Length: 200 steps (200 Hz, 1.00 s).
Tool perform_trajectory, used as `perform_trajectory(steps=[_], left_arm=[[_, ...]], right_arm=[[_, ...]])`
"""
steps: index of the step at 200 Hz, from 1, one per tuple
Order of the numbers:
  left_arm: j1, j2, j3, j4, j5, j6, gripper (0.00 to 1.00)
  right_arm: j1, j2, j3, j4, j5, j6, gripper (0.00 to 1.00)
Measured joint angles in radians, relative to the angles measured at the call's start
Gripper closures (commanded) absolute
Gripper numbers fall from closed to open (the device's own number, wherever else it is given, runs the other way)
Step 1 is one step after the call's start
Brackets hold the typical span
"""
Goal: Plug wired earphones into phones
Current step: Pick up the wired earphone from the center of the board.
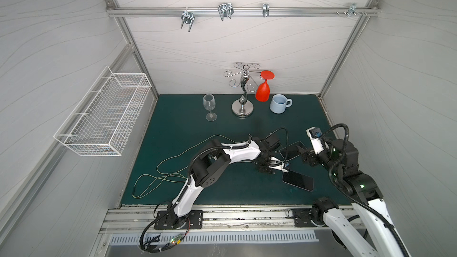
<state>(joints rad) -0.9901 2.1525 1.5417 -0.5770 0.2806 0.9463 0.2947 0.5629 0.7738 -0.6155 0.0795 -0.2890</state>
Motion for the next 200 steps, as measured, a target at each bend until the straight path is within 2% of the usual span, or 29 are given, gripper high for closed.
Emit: perform_trajectory(steps=[21, 67, 86, 102, 154, 200], left_arm=[[-0.002, 0.000, 0.003, -0.006, -0.021, -0.018, 1.00], [-0.008, 0.000, 0.012, -0.009, -0.048, -0.040, 0.89], [-0.007, 0.002, 0.022, -0.019, -0.050, -0.052, 0.78], [-0.007, 0.007, 0.037, -0.039, -0.050, -0.069, 0.74], [-0.007, 0.028, 0.071, -0.085, -0.050, -0.080, 0.81], [-0.024, 0.028, 0.069, -0.087, -0.081, -0.079, 0.83]], right_arm=[[0.002, 0.005, 0.000, 0.000, 0.004, 0.000, 0.03], [0.003, 0.006, 0.000, 0.001, 0.016, -0.001, 0.02], [0.003, 0.006, 0.000, 0.001, 0.017, -0.002, 0.01], [0.004, 0.006, 0.000, 0.001, 0.017, -0.008, 0.01], [0.005, 0.011, 0.000, 0.001, 0.017, -0.015, 0.01], [0.007, 0.011, 0.000, 0.001, 0.017, -0.016, 0.01]])
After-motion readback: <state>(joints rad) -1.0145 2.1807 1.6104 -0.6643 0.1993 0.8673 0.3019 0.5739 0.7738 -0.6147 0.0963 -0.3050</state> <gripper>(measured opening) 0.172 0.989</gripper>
